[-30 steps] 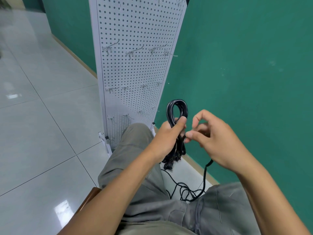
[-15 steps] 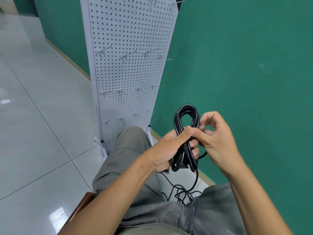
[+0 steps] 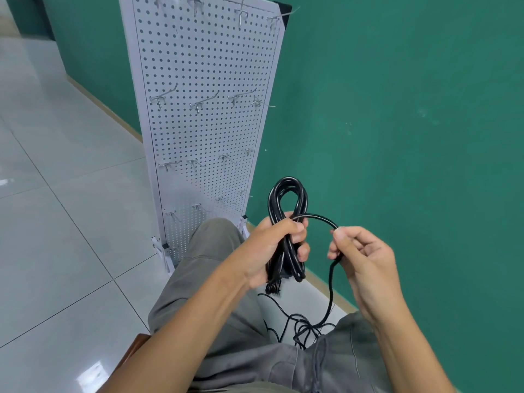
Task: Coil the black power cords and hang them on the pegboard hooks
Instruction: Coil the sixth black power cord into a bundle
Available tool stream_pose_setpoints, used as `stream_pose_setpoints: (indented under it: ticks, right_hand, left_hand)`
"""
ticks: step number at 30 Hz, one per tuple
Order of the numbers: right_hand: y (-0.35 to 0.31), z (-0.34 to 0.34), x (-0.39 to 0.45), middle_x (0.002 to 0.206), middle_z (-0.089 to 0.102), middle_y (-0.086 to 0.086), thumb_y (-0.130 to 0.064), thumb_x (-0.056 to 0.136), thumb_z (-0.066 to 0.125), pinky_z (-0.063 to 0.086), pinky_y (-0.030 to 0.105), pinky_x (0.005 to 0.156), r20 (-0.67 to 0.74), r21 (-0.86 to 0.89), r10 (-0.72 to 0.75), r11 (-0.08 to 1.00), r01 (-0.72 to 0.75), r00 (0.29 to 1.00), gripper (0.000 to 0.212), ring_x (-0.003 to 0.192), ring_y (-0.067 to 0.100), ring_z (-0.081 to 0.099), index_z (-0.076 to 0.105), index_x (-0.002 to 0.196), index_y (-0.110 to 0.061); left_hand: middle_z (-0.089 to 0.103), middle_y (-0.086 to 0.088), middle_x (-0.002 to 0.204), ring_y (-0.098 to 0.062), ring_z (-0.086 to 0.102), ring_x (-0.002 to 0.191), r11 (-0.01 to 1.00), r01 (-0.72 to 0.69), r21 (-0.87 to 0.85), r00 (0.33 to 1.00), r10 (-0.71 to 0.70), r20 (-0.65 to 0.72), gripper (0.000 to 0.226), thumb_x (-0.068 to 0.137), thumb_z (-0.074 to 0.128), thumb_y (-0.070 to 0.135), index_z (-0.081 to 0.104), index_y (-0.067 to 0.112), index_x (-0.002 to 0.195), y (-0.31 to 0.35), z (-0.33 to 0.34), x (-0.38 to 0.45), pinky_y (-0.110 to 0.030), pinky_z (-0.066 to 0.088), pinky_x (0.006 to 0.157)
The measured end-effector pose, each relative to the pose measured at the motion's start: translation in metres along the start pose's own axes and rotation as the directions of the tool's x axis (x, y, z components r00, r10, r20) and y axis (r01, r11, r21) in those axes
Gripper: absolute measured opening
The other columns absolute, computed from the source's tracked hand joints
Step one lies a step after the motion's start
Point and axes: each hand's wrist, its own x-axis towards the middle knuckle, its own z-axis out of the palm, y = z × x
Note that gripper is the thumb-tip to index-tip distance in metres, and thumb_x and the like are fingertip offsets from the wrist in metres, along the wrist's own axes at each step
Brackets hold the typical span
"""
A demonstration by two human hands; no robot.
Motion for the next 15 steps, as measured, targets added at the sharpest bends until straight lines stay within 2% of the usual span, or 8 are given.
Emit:
stream_pose_setpoints:
  ticks: [2, 4, 6, 8, 10, 12, 13, 15]
  right_hand:
    - [-0.007, 0.007, 0.000, 0.075, 0.065, 0.006, -0.026, 0.084, 0.069, 0.055, 0.031, 0.080, -0.003, 0.046, -0.027, 0.999, 0.027, 1.000, 0.021, 0.074, 0.017, 0.062, 0.064, 0.088, -0.005]
    - [-0.016, 0.016, 0.001, 0.097, 0.068, 0.005, -0.026, 0.088, 0.064, 0.057, 0.037, 0.094, 0.019, 0.036, -0.059, 0.998, 0.058, 0.998, 0.019, 0.093, 0.013, 0.068, 0.062, 0.086, -0.007]
    - [-0.026, 0.025, 0.004, 0.125, 0.066, -0.002, -0.031, 0.088, 0.063, 0.055, 0.038, 0.099, 0.038, 0.000, -0.064, 0.998, 0.064, 0.997, 0.021, 0.108, 0.005, 0.068, 0.060, 0.083, -0.011]
    - [-0.031, 0.033, 0.008, 0.138, 0.059, -0.008, -0.032, 0.092, 0.063, 0.052, 0.034, 0.100, 0.045, -0.040, -0.051, 0.998, 0.052, 0.998, 0.021, 0.111, -0.004, 0.065, 0.060, 0.083, -0.013]
    - [-0.031, 0.039, 0.012, 0.141, 0.058, -0.006, -0.028, 0.100, 0.060, 0.047, 0.025, 0.102, 0.043, -0.088, -0.024, 0.996, 0.028, 0.999, 0.020, 0.112, -0.013, 0.060, 0.061, 0.090, -0.011]
    - [-0.028, 0.044, 0.016, 0.139, 0.061, 0.007, -0.028, 0.103, 0.057, 0.044, 0.027, 0.106, 0.021, -0.089, 0.014, 0.996, -0.012, 1.000, 0.021, 0.120, -0.004, 0.060, 0.062, 0.096, -0.009]
    - [-0.028, 0.046, 0.017, 0.134, 0.064, 0.009, -0.029, 0.104, 0.056, 0.046, 0.028, 0.104, 0.000, -0.076, 0.041, 0.996, -0.041, 0.999, 0.022, 0.117, -0.001, 0.062, 0.063, 0.098, -0.010]
    - [-0.030, 0.052, 0.019, 0.114, 0.069, 0.001, -0.028, 0.106, 0.052, 0.048, 0.024, 0.090, -0.026, -0.035, 0.095, 0.995, -0.095, 0.995, 0.022, 0.094, -0.008, 0.067, 0.062, 0.102, -0.009]
  left_hand:
    - [0.038, 0.003, 0.065, -0.018, 0.047, 0.059, 0.991, 0.038, 0.126, 0.999, -0.035, -0.026, 0.019, 0.096, 0.059, 0.015, 0.048, 0.016, 0.081, 0.000, -0.001, -0.001, -0.025, 0.039, 0.055]
    - [0.038, 0.000, 0.064, -0.020, 0.045, 0.058, 0.976, 0.054, 0.212, 0.998, -0.047, -0.035, 0.031, 0.102, 0.059, 0.014, 0.045, 0.017, 0.073, -0.004, -0.002, 0.000, -0.023, 0.042, 0.052]
    - [0.039, 0.000, 0.064, -0.020, 0.046, 0.059, 0.960, 0.038, 0.277, 0.999, -0.034, -0.020, 0.027, 0.101, 0.061, 0.019, 0.049, 0.015, 0.077, -0.010, 0.000, 0.002, -0.024, 0.043, 0.054]
    - [0.044, 0.001, 0.065, -0.020, 0.047, 0.061, 0.942, 0.008, 0.335, 1.000, -0.007, -0.006, 0.017, 0.102, 0.061, 0.021, 0.058, 0.014, 0.086, -0.015, 0.003, 0.003, -0.025, 0.044, 0.059]
    - [0.049, -0.001, 0.068, -0.022, 0.047, 0.066, 0.891, -0.038, 0.453, 0.999, 0.038, 0.008, 0.020, 0.104, 0.060, 0.023, 0.058, 0.013, 0.087, -0.017, 0.004, 0.004, -0.028, 0.044, 0.065]
    - [0.055, -0.003, 0.070, -0.020, 0.052, 0.068, 0.821, -0.085, 0.564, 0.996, 0.074, 0.042, 0.026, 0.105, 0.059, 0.024, 0.056, 0.011, 0.083, -0.015, 0.004, 0.004, -0.027, 0.045, 0.068]
    - [0.058, -0.003, 0.072, -0.017, 0.055, 0.068, 0.800, -0.096, 0.592, 0.995, 0.084, 0.048, 0.026, 0.106, 0.058, 0.024, 0.057, 0.010, 0.083, -0.014, 0.004, 0.004, -0.026, 0.046, 0.068]
    - [0.063, -0.001, 0.081, -0.014, 0.061, 0.075, 0.784, -0.113, 0.610, 0.993, 0.098, 0.059, 0.021, 0.106, 0.059, 0.024, 0.061, 0.007, 0.094, -0.011, 0.002, 0.003, -0.026, 0.050, 0.074]
